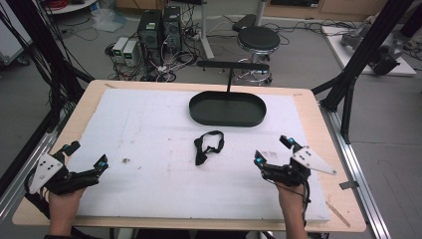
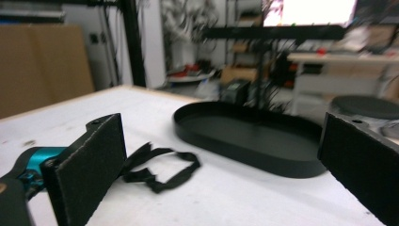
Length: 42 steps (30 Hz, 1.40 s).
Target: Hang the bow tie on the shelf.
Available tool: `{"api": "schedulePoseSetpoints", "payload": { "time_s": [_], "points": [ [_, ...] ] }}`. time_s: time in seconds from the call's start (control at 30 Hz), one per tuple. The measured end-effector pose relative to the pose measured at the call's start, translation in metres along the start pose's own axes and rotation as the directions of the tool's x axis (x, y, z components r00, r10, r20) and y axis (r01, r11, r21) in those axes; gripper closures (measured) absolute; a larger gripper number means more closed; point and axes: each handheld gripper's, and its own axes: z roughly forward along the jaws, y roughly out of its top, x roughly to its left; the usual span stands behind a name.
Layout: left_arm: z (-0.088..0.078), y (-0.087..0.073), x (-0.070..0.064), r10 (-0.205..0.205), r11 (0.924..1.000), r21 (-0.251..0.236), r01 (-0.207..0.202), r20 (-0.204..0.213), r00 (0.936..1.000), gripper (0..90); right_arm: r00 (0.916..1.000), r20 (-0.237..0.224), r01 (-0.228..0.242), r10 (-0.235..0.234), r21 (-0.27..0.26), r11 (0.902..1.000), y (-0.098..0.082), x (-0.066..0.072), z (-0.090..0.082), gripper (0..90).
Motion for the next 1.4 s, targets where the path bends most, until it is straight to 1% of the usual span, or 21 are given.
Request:
{"api": "schedulePoseSetpoints", "payload": {
  "time_s": [0.1,0.17,0.2,0.23,0.27,0.37,0.43,0.63,0.67,0.7,0.73,0.77,0.83,0.87,0.9,0.93,1.1,1.3,1.33,1.37,1.4],
  "points": [
    [0.0,0.0,0.001,-0.001,1.0,0.002,0.001,-0.001,1.0,1.7,0.9989,-0.047,0.001,0.004,0.094,0.9956,0.006,0.014,0.031,0.8],
    [0.0,-0.001,0.001,-0.004,1.0,0.003,0.004,-0.003,1.0,1.7,0.9981,-0.061,0.004,0.003,0.113,0.9936,0.006,0.017,0.039,0.8],
    [0.0,-0.001,0.001,-0.006,1.0,0.003,0.006,-0.004,1.0,1.7,0.9982,-0.06,0.011,-0.001,0.161,0.9869,0.007,0.025,0.056,0.8],
    [0.0,-0.001,0.001,-0.008,1.0,0.003,0.008,-0.006,0.9999,1.7,0.9982,-0.06,0.011,-0.001,0.161,0.9869,0.007,0.025,0.056,0.8],
    [0.0,-0.001,0.001,-0.01,0.9999,0.002,0.01,-0.007,0.9999,1.7,0.9976,-0.068,-0.002,0.016,0.204,0.979,0.006,0.031,0.069,0.8],
    [0.0,-0.001,0.001,-0.01,0.9999,0.004,0.01,-0.003,0.9999,1.7,0.9964,-0.082,-0.004,0.024,0.235,0.972,0.005,0.037,0.082,0.8],
    [0.001,-0.001,0.0,-0.011,0.9999,0.004,0.011,-0.001,0.9999,1.7,0.9943,-0.097,-0.014,0.044,0.285,0.9584,0.003,0.045,0.098,0.8],
    [0.001,-0.002,0.001,-0.013,0.9999,0.002,0.013,0.003,0.9999,1.7,0.9906,-0.118,-0.019,0.068,0.375,0.9269,-0.003,0.068,0.131,0.8],
    [0.001,-0.002,0.001,-0.015,0.9999,0.001,0.015,0.001,0.9999,1.7,0.9906,-0.12,-0.012,0.065,0.402,0.9156,-0.006,0.075,0.141,0.9],
    [0.001,-0.002,0.001,-0.018,0.9998,-0.002,0.018,0.001,0.9998,1.7,0.9906,-0.12,-0.012,0.065,0.402,0.9156,-0.006,0.075,0.141,0.9],
    [0.001,-0.002,0.002,-0.017,0.9999,-0.001,0.017,0.002,0.9999,1.7,0.9895,-0.124,-0.014,0.075,0.43,0.9029,-0.009,0.082,0.15,0.9],
    [0.001,-0.002,0.002,-0.018,0.9998,-0.002,0.018,-0.001,0.9998,1.7,0.9895,-0.124,-0.014,0.075,0.43,0.9029,-0.009,0.082,0.15,0.9],
    [0.0,-0.002,0.002,-0.023,0.9997,-0.006,0.023,0.002,0.9997,1.7,0.9895,-0.121,-0.015,0.08,0.464,0.8858,-0.015,0.087,0.159,0.9],
    [0.0,-0.001,0.002,-0.026,0.9996,-0.008,0.026,0.004,0.9997,1.7,0.9904,-0.114,-0.009,0.077,0.505,0.8628,-0.021,0.091,0.168,0.9],
    [0.0,-0.001,0.002,-0.026,0.9996,-0.009,0.026,0.005,0.9997,1.7,0.9909,-0.113,-0.004,0.073,0.519,0.8545,-0.024,0.092,0.171,0.9],
    [0.0,-0.001,0.002,-0.026,0.9996,-0.009,0.026,0.005,0.9997,1.7,0.9909,-0.113,-0.004,0.073,0.519,0.8545,-0.024,0.092,0.171,0.9],
    [0.0,-0.001,0.002,-0.027,0.9996,-0.009,0.027,0.008,0.9996,1.7,0.9936,-0.103,0.019,0.046,0.553,0.8332,-0.032,0.101,0.183,3.9],
    [0.0,-0.001,0.002,-0.028,0.9995,-0.014,0.028,0.009,0.9996,1.7,0.9962,-0.082,0.024,0.031,0.592,0.8054,-0.039,0.104,0.192,6.1],
    [0.0,-0.001,0.002,-0.03,0.9994,-0.015,0.031,0.009,0.9995,1.7,0.997,-0.077,0.037,0.012,0.607,0.7937,-0.041,0.105,0.194,8.6],
    [0.0,0.0,0.002,-0.03,0.9994,-0.015,0.031,0.009,0.9995,1.7,0.997,-0.077,0.037,0.012,0.607,0.7937,-0.041,0.105,0.194,8.6],
    [0.0,0.0,0.003,-0.032,0.9994,-0.014,0.032,0.008,0.9995,1.7,0.9955,-0.095,0.052,0.009,0.616,0.7857,-0.042,0.106,0.194,19.4]
  ]
}}
